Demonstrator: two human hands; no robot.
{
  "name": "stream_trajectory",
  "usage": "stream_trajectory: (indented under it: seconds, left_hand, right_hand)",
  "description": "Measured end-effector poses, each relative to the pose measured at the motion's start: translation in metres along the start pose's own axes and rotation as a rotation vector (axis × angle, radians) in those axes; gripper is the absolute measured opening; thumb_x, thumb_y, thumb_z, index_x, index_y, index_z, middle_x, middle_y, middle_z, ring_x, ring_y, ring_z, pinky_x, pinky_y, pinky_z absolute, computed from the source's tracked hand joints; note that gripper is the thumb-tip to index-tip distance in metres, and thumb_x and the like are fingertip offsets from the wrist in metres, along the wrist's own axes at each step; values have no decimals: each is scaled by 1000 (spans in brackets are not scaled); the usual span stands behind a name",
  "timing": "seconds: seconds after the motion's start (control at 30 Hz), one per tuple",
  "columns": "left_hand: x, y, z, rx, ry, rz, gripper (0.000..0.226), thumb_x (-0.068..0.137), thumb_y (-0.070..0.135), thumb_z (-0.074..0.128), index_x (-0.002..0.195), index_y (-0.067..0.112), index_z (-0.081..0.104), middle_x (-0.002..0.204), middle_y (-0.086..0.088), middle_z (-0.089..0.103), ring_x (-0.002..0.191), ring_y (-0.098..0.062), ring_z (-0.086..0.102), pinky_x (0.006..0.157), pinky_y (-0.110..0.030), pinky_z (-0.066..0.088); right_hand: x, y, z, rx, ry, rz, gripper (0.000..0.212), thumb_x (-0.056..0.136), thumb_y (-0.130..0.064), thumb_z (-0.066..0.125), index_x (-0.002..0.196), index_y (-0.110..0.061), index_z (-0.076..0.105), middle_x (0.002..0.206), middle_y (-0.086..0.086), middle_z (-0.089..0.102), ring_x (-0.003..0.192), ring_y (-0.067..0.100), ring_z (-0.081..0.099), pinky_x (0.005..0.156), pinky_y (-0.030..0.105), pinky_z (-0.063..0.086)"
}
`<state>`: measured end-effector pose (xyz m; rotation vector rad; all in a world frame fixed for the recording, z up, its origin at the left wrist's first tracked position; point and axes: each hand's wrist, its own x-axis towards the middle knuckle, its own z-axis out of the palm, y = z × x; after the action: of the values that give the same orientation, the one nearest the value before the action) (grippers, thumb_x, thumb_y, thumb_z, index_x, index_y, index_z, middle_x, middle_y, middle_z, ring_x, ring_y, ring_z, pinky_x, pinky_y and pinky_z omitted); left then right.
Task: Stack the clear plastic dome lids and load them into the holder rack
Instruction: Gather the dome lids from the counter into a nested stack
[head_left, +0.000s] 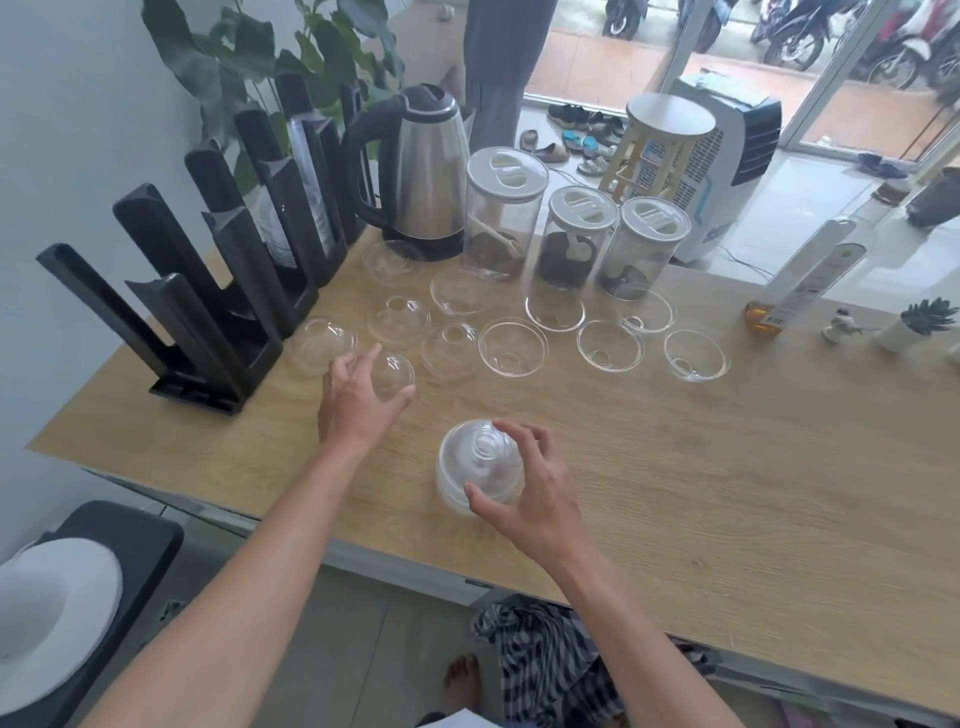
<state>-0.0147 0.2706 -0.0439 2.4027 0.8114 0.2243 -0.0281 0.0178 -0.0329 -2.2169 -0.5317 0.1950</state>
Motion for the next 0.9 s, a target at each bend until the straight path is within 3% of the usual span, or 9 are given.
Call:
stream_trajectory:
  seconds: [0.27, 0.4, 0.53, 0.63, 0.73, 0.8, 0.9]
  left_hand:
    - [-2, -4, 17, -5, 59, 13, 47, 82, 31, 83, 120, 18, 59, 129, -11, 53, 117, -31, 55, 92, -39, 49]
    - [-17, 11, 2, -112, 120, 76, 57, 79, 36, 85, 123, 19, 55, 122, -10, 50, 100, -22, 55, 78, -32, 47]
    - [-45, 37, -17, -204, 207, 246, 75, 71, 38, 89, 130, 13, 50, 120, -9, 51, 106, -14, 48, 84, -28, 45]
    - [-66, 57, -27, -216, 124, 319, 83, 70, 41, 90, 138, 14, 52, 121, -2, 47, 106, -9, 48, 81, -10, 38]
    - [-83, 67, -26, -170, 4, 400, 84, 69, 43, 89, 141, 18, 54, 122, 0, 45, 102, -9, 51, 78, -5, 37]
    - [-93, 65, -18, -123, -74, 419, 85, 68, 42, 90, 142, 20, 54, 123, 1, 45, 103, -10, 53, 83, -10, 46]
    - [-104, 55, -3, -75, -164, 387, 86, 66, 43, 91, 141, 24, 54, 127, 3, 45, 107, -9, 52, 94, -25, 54]
  right_hand:
    - [2, 1, -3, 40, -13, -6, 76, 76, -43, 86, 144, -34, 52, 147, -7, 47, 134, 10, 47, 105, 23, 36]
    - [3, 3, -8, 110, -29, -6, 81, 73, -50, 88, 145, -41, 51, 148, -10, 48, 134, 9, 49, 108, 30, 44]
    - [5, 2, -19, 246, 69, 55, 68, 81, -52, 83, 142, -40, 55, 141, -14, 55, 126, 6, 57, 99, 28, 53]
    - [9, 3, -31, 406, 169, 186, 45, 94, -48, 69, 136, -35, 62, 137, -11, 64, 122, 11, 65, 90, 27, 58]
    - [16, 7, -39, 486, 202, 272, 32, 100, -49, 62, 130, -37, 67, 126, -15, 69, 117, 12, 68, 94, 44, 61]
    - [20, 7, -42, 510, 173, 305, 30, 100, -50, 61, 126, -37, 70, 122, -14, 71, 114, 12, 69, 97, 50, 60]
    - [24, 3, -42, 508, 26, 344, 34, 97, -55, 62, 126, -38, 70, 122, -8, 72, 112, 13, 70, 97, 47, 60]
